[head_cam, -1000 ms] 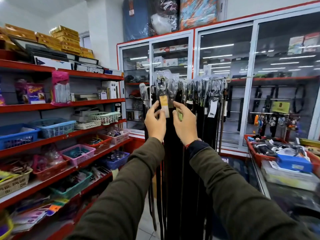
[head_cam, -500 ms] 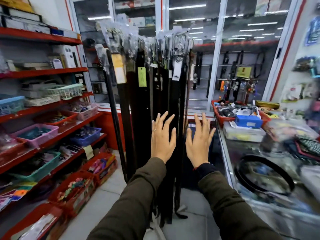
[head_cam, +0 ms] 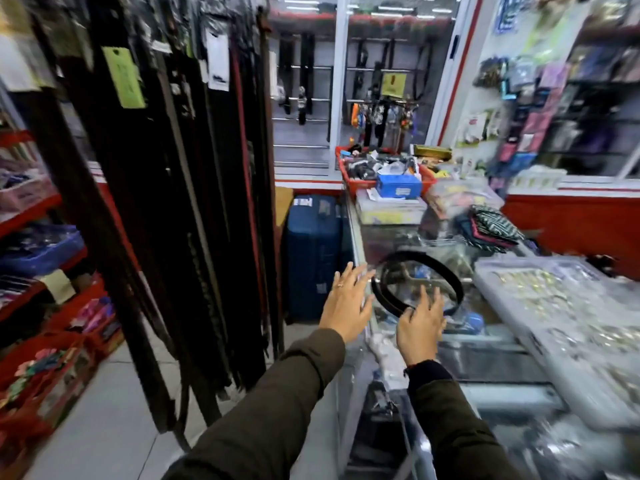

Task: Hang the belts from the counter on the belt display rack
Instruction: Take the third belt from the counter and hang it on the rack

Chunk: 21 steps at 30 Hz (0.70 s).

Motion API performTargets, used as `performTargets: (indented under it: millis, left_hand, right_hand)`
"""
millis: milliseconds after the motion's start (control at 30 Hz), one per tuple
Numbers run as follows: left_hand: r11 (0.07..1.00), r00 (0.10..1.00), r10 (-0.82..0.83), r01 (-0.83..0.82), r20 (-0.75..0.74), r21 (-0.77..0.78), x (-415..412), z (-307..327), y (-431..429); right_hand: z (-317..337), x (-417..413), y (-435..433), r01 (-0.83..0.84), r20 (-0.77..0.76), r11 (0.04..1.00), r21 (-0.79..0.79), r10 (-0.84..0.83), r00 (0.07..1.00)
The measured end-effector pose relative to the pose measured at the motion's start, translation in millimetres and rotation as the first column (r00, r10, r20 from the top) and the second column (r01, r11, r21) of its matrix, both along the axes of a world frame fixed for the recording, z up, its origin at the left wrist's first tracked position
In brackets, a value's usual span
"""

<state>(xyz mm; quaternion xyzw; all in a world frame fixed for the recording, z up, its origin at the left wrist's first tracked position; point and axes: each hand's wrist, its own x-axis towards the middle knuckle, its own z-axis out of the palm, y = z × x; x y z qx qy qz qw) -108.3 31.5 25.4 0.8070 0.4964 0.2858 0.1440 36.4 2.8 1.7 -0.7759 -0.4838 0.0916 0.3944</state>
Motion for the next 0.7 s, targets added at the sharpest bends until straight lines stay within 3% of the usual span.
performTargets:
  millis: [167,267,367,467,567,700]
  left_hand:
    - [0.966,0.953,-0.233,0.204,-0.194,-0.158,59,-14,21]
    - [0.945,0.879,-0.302,0.227,-0.368,-0.235,87,-15,33]
    - [0.927,0.817,-0.347,0.224,-0.461,-0.3,105,-22,43]
    - [0.939,0.846,-0.317,0.216,-0.429,-0.269,114,-28,45]
    - [0.959,0.892,-0.26,0.194,-0.369,-0.209,116,-30,44]
    - [0.962,0.978,-0.147,0.107,-0.145,-0.252,112,-34,41]
  right_hand:
    - [-20,37,-9,0.123,-0.258,0.992,-0.036,-0.128,0.958]
    - [-19,51,-11,0.242,-0.375,0.97,-0.011,-0.229,0.898]
    - [-21,67,-8,0.298,-0.495,0.95,-0.095,-0.305,0.814]
    - [-29,76,0,0.357,-0.573,0.925,-0.132,-0.365,0.734]
    - [-36,77,7,0.331,-0.675,0.937,-0.111,-0.316,0.667]
    - [-41,77,14,0.244,-0.838,0.967,-0.072,-0.191,0.51]
